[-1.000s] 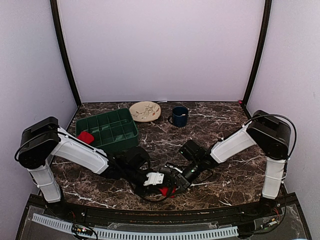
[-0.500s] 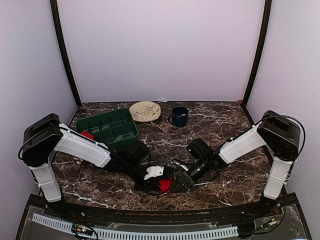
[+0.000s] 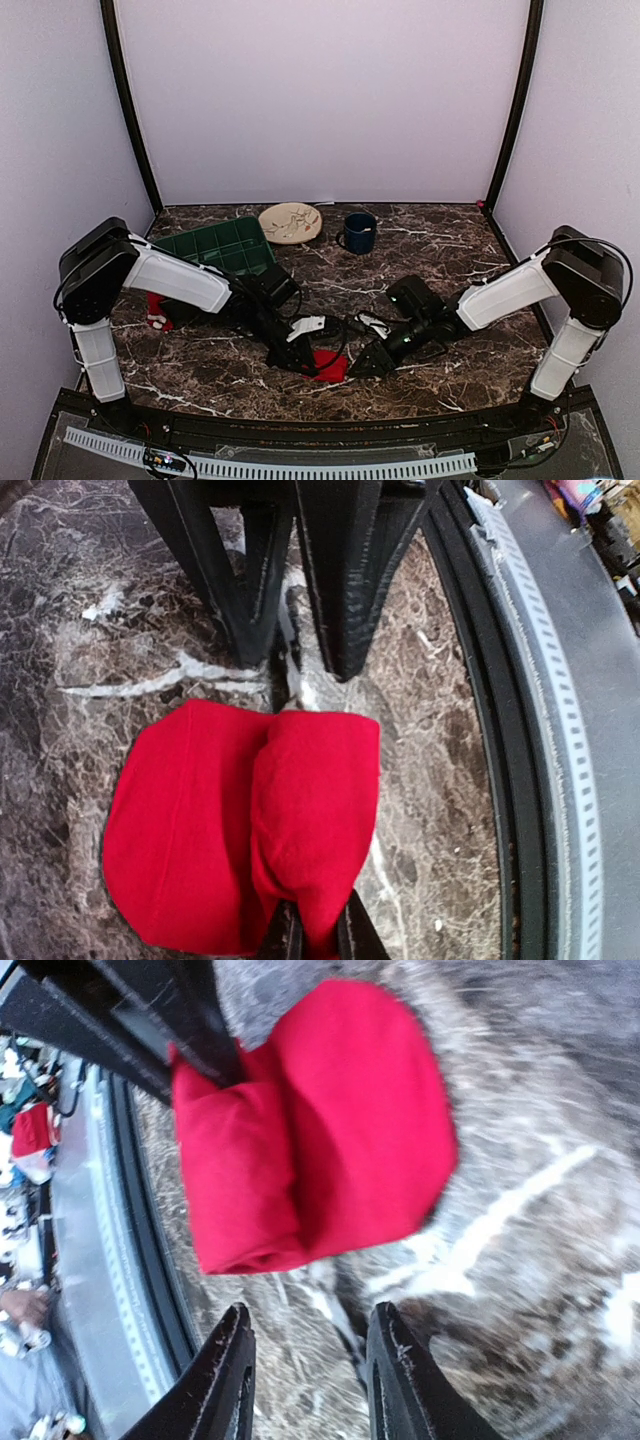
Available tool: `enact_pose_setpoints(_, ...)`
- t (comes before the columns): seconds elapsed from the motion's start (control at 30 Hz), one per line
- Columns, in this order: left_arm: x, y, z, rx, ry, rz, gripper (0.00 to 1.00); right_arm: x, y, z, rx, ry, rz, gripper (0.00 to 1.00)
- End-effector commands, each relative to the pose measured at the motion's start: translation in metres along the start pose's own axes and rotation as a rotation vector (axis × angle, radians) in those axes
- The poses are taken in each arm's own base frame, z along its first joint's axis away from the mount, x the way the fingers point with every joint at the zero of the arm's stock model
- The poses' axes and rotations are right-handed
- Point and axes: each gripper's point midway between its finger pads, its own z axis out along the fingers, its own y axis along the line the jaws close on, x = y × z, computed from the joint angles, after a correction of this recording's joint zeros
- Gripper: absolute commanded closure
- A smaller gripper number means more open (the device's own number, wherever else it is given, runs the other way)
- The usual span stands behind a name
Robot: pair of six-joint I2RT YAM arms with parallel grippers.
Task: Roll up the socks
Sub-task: Roll the sock at the center of the board.
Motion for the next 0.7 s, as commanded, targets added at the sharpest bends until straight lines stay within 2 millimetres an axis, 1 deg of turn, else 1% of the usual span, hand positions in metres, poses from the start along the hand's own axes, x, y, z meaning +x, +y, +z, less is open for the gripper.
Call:
enact_pose_setpoints(0.0,-0.007,-0.016,-0.006,0.127,-0.015,-0.088,1.0,0.0,-0.023,-0.01,0.146,-0.049,-0.023,0.64)
enact_pose_setpoints(0.17,-0.014,-0.016,-0.007,0.198,-0.023,-0.145,1.0,0.002,-0.029,-0.017,0.253,-0.079,-0.091,0.64)
enact_pose_setpoints(0.2,-0.014,-0.016,-0.006,0.208,-0.019,-0.158,1.0,0.0,-0.026,-0.021,0.276,-0.095,-0.12,0.65)
enact_pose_setpoints(0.33,-0.009,-0.014,-0.004,0.241,0.009,-0.213,1.0,0.005,-0.023,-0.023,0.362,-0.109,-0.192,0.66)
enact_pose_setpoints(0.5,0.0,-0.018,-0.003,0.277,0.022,-0.254,1.0,0.016,-0.022,-0.023,0.43,-0.111,-0.228,0.67)
enact_pose_setpoints(0.67,0.007,-0.02,0.0,0.301,0.034,-0.292,1.0,0.02,-0.013,-0.027,0.478,-0.136,-0.269,0.69)
